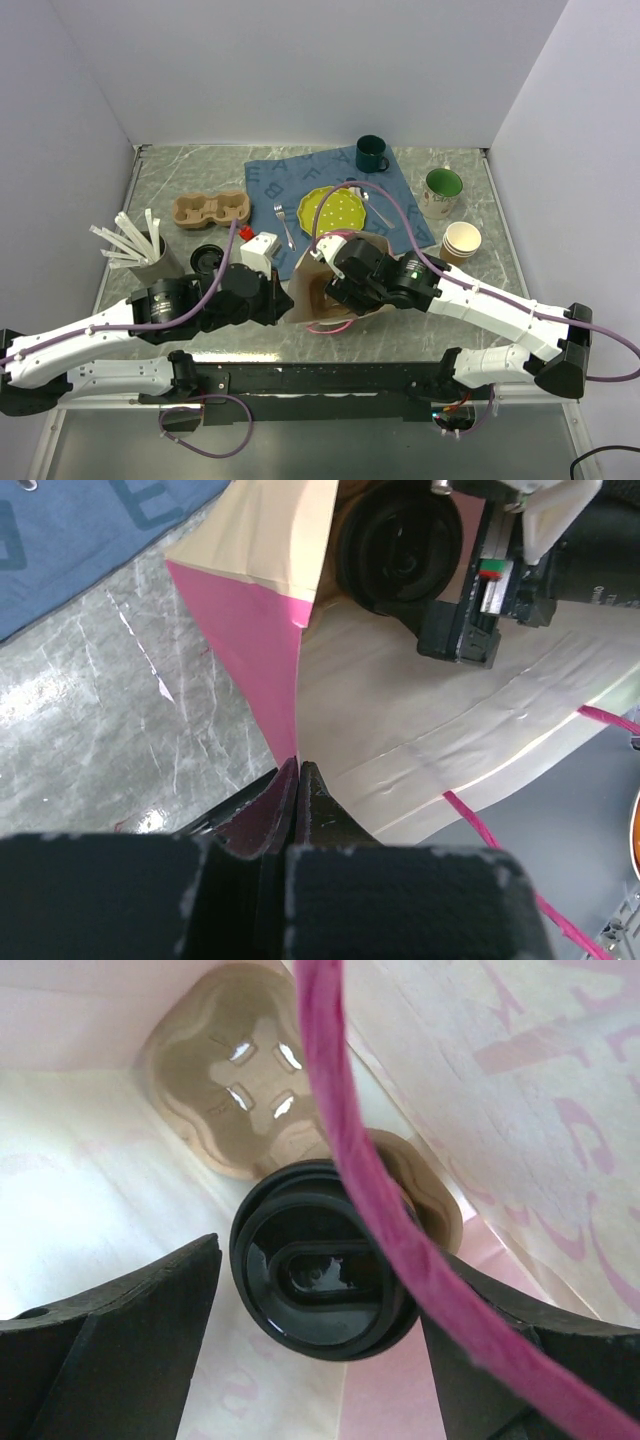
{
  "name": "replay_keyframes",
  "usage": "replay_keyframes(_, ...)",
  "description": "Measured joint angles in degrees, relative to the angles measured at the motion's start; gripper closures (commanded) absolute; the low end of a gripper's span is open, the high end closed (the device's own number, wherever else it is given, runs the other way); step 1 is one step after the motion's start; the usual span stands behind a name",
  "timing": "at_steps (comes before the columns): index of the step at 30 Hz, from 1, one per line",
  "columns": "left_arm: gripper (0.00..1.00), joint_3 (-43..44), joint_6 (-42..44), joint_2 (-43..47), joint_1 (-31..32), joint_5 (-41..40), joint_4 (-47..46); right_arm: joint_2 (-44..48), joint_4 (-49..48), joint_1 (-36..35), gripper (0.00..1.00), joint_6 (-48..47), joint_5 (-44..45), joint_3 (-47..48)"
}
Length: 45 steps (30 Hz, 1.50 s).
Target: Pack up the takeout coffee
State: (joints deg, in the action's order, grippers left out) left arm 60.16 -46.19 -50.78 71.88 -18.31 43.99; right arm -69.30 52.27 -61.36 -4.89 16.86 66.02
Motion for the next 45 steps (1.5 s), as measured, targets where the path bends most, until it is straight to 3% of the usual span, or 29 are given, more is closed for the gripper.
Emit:
replay_keyframes(14,0.99,3.61,-0.31,-1.75,0.00,-0.09,3.67,1.11,-0.83,0.28,0.39,0.74,-6.05,0.11)
replay_keyframes(22,0.99,7.32,-1.88,-5.70,0.00,-0.11,5.75,3.43,-1.99,0.28,0.39,0.81,-14.19,0.09)
replay_keyframes(39,0.99,4.96,-5.16,-4.70,-0.68,1.31,4.11,7.41,-2.51,0.31,0.27,1.01,-18.10,-0.70)
replay_keyframes(45,0.99,4.59,-5.14,-4.76,-0.87,1.46,4.17,8.17,-2.49,0.42,0.36,1.01,-19.37,-0.70)
